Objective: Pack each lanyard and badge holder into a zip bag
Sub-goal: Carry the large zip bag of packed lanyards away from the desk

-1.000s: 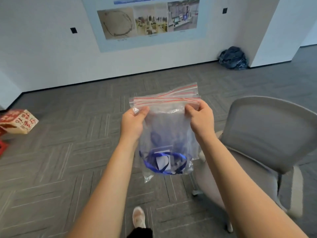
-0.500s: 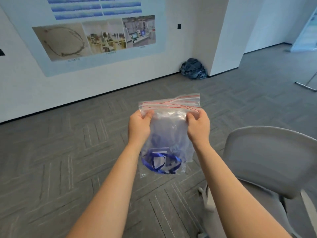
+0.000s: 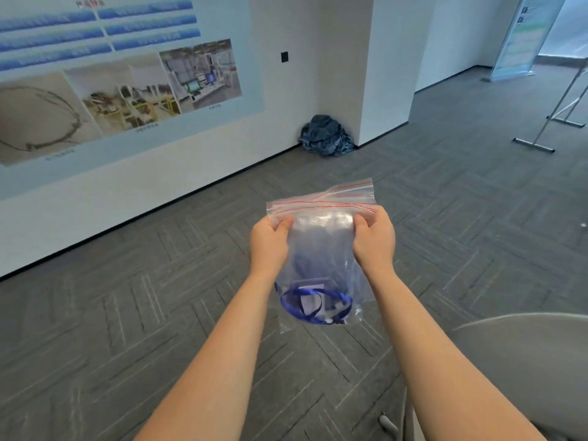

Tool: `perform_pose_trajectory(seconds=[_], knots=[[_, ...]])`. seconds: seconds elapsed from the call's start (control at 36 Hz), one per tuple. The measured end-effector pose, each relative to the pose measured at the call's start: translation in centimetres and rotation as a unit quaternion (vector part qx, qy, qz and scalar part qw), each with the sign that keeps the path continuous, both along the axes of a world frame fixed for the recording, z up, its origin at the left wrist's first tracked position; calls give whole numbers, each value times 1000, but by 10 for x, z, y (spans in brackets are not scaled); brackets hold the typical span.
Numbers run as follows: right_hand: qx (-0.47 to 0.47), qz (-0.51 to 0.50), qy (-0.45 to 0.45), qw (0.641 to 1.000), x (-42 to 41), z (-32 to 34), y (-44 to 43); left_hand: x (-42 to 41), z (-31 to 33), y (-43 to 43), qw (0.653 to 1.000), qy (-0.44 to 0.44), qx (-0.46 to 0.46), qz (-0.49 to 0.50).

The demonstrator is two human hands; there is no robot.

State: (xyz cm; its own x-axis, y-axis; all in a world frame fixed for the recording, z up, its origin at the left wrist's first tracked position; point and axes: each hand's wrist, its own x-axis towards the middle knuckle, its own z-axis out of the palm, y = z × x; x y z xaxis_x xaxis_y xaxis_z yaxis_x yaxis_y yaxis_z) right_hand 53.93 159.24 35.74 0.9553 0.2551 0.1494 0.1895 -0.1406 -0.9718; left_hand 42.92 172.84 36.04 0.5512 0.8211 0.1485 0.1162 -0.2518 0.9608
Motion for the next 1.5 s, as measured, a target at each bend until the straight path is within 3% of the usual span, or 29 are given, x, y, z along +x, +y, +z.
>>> perform_pose_trajectory(seconds=[0.36,0.67,0.86,1.22,1.5], knots=[[-54,-126,-29,990,208,-4,62,240,-10,85,992,8,3,-130],[-127,-319,4,939,376,-6,39,478,-12,94,945,46,46,-321],[-168,-430,-11,887,459,1,-33,608,-5,19,898,42,49,-434],[-65,-529,38,845,611,-28,-203,810,-18,-166,829,61,109,-545],[-53,-627,45,776,689,-9,-357,920,1,-346,766,40,135,-627]])
